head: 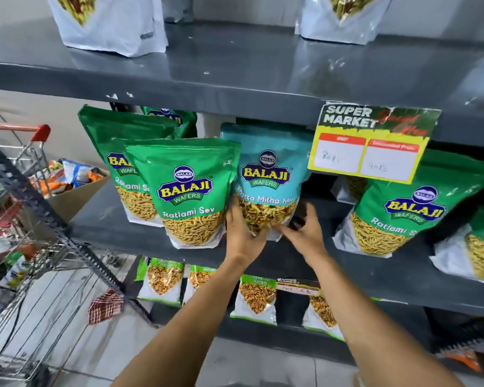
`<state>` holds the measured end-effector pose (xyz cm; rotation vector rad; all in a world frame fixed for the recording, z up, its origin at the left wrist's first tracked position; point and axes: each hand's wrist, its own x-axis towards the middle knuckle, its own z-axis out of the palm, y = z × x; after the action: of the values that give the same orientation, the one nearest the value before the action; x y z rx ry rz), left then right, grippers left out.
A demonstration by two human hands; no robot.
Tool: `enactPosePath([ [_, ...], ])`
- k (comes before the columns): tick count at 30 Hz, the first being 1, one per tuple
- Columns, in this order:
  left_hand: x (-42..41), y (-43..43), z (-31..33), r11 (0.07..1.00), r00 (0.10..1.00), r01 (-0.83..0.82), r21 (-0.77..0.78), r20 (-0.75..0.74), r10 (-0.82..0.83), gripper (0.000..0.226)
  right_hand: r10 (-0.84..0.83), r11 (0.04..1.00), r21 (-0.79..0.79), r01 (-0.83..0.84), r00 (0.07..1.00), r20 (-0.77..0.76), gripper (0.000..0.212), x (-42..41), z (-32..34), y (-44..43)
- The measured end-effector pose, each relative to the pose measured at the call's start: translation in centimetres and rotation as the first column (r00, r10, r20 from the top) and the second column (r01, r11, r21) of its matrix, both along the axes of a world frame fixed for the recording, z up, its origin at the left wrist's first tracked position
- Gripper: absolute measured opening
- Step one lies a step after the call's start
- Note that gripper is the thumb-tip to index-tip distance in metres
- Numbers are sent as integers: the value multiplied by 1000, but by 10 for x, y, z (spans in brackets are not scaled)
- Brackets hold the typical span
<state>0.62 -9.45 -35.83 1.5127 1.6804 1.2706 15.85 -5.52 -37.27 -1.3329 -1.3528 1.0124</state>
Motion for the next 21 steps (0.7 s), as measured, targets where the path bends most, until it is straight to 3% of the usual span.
enactPosePath([
  [3, 2, 9, -4, 999, 996, -47, -15, 80, 48, 98, 107, 993, -52, -104, 992, 63, 63, 4, 8, 14],
  [6, -4, 12, -7, 998, 991, -60, 19, 119, 57, 82, 139, 987, -88, -132, 988, 74, 57, 20, 9, 21],
  [8, -7, 16, -9, 1000, 993, 6, -1, 117, -6, 82, 136, 985, -118, -129, 989, 54, 58, 37, 9, 22],
  [11, -11, 25, -15, 988, 974, 138, -63, 187, -124, 101, 178, 969, -178, -172, 984, 16, 68, 54, 11, 17],
  [15, -14, 30, -16, 970, 967, 218, -105, 159, -200, 94, 256, 947, -210, -242, 966, 44, 78, 55, 11, 15],
  [18, -14, 30, -15, 954, 931, 265, -140, 296, -215, 96, 228, 955, -207, -213, 972, 51, 75, 54, 10, 15],
  [21, -14, 28, -11, 949, 915, 279, -145, 340, -217, 97, 221, 962, -175, -208, 973, 60, 75, 55, 17, 7],
])
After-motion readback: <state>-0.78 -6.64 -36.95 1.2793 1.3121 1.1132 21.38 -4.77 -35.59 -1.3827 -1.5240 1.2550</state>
